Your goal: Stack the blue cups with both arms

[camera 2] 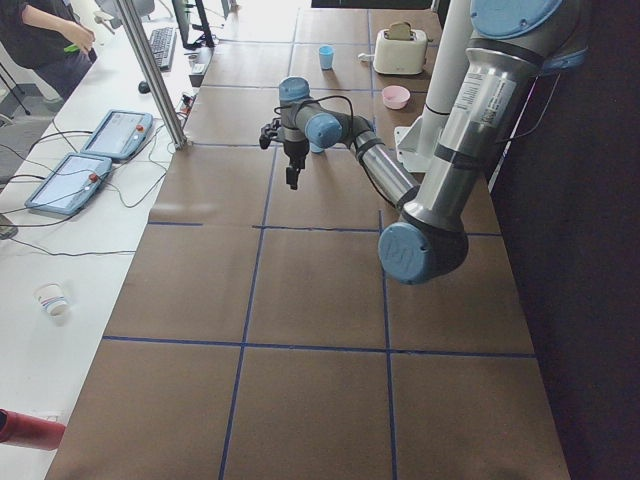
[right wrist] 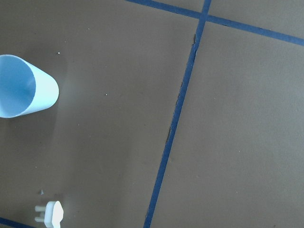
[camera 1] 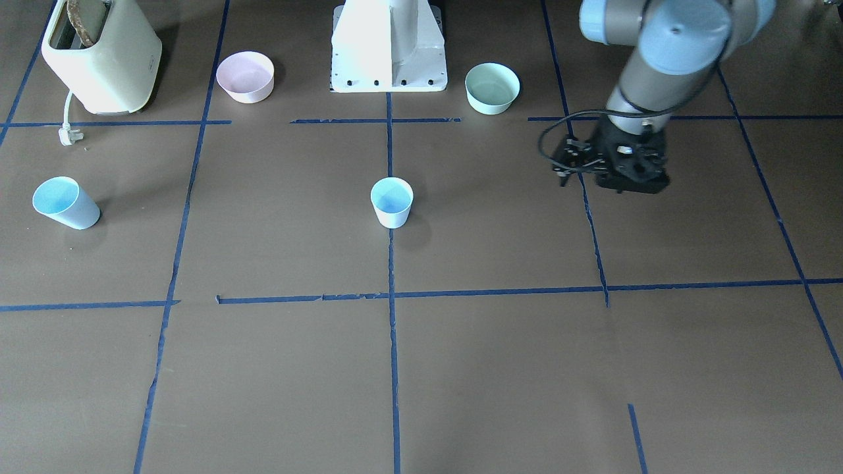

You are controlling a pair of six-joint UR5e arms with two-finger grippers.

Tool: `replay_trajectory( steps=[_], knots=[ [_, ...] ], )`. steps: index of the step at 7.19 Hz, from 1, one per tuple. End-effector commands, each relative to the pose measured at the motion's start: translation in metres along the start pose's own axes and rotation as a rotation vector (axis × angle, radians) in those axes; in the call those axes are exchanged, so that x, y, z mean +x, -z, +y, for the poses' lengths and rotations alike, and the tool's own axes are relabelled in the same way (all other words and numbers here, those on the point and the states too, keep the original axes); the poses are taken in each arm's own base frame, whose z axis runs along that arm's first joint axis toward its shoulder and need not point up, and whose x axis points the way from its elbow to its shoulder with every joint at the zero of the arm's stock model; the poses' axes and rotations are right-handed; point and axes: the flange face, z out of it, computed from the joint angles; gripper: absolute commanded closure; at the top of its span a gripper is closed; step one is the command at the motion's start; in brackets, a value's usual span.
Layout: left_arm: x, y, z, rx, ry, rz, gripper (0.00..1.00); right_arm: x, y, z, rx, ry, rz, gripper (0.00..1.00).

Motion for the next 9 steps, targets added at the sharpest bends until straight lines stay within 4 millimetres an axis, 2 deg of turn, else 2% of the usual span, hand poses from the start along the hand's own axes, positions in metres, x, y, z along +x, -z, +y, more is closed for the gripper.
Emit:
replay_trajectory(
  steps=[1, 2, 3, 4, 5, 6, 7, 8, 9],
  knots=[
    [-0.231, 0.033, 0.043, -0.025, -0.107, -0.016, 0.0, -0.012, -0.001, -0.016, 0.0, -0.017, -0.003, 0.0],
    [-0.332, 0.034, 0.072, -0.035, -0.106, 0.001, 0.0, -0.016, -0.001, -0.022, -0.001, -0.029, -0.003, 0.0],
    [-0.402, 0.037, 0.111, -0.028, -0.044, 0.024, 0.0, -0.02, -0.001, -0.028, -0.001, -0.037, -0.004, 0.0],
    [-0.443, 0.028, 0.171, -0.032, 0.068, 0.05, 0.0, -0.025, -0.003, -0.032, -0.006, -0.05, -0.004, 0.0],
    [-0.445, 0.026, 0.205, -0.016, 0.122, 0.107, 0.0, -0.04, -0.014, -0.041, -0.016, -0.071, -0.009, 0.0],
    [-0.443, 0.025, 0.208, -0.016, 0.126, 0.117, 0.0, -0.058, -0.021, -0.051, 0.025, -0.12, -0.012, 0.0],
    [-0.443, 0.026, 0.207, -0.014, 0.124, 0.117, 0.0, -0.065, -0.026, -0.055, 0.066, -0.156, -0.022, 0.0],
    [-0.442, 0.026, 0.207, -0.012, 0.12, 0.116, 0.0, -0.083, -0.045, -0.061, 0.048, -0.155, -0.035, 0.0],
    [-0.441, 0.028, 0.207, -0.008, 0.119, 0.117, 0.0, -0.1, -0.052, -0.066, 0.06, -0.172, -0.052, 0.0]
  ],
)
